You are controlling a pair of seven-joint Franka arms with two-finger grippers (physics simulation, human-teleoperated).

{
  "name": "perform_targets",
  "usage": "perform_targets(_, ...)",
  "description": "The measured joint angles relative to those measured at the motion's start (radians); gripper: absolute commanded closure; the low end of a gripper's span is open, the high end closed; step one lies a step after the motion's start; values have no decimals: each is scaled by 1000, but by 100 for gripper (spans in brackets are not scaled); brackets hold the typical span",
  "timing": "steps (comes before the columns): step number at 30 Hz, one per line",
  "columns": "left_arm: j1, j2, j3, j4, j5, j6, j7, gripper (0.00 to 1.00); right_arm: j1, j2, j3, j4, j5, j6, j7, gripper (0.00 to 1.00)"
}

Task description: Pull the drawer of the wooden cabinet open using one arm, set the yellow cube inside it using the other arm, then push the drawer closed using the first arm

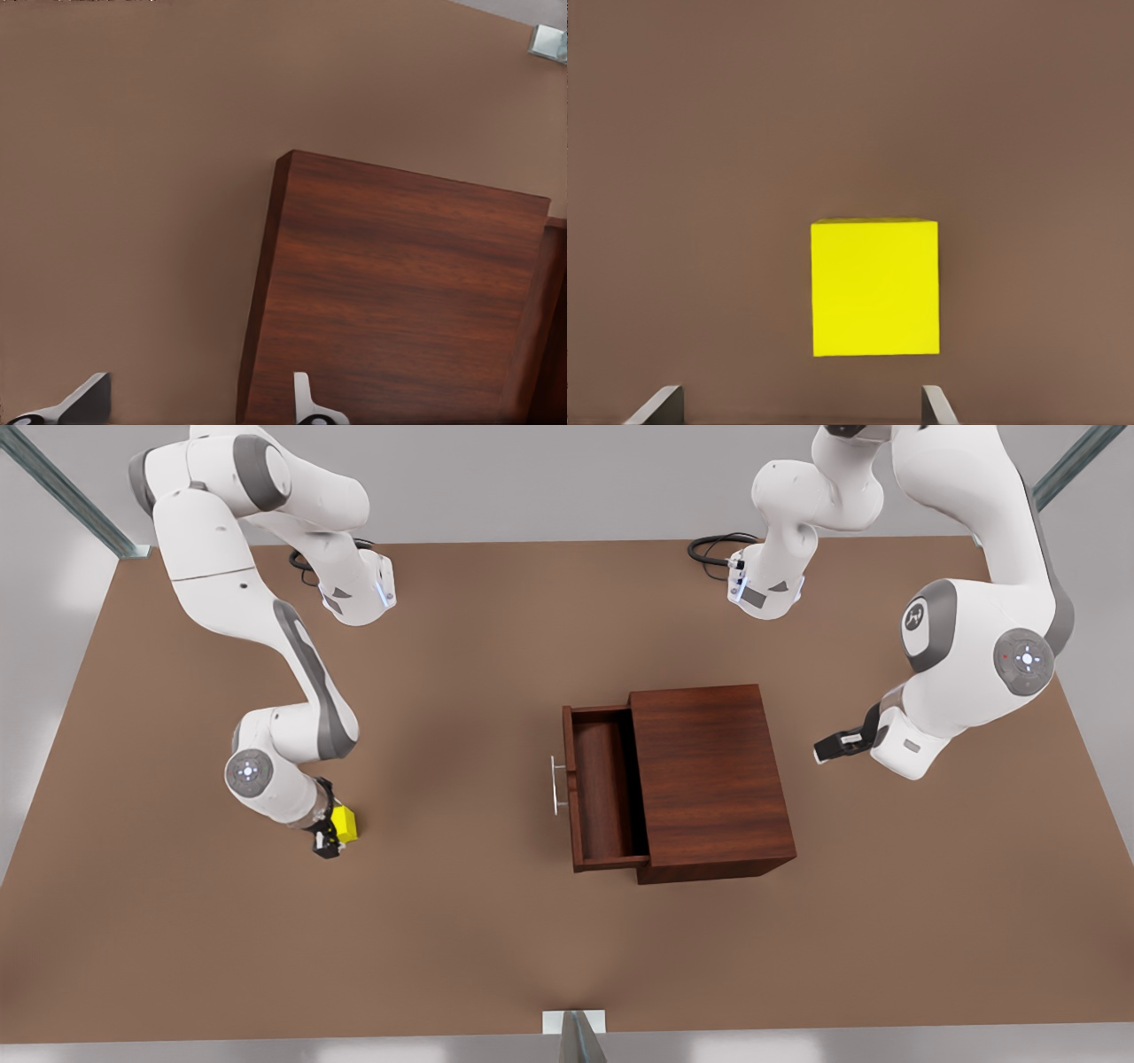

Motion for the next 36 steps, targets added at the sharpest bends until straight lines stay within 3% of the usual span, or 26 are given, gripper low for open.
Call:
perform_targets(10,-8,5,-1,0,5,0,163,0,-26,5,8,-69,-23,129,-24,0)
perform_targets(36,-18,8,-2,0,34,-1,326,0,-55,87,10,-78,-137,136,-76,0)
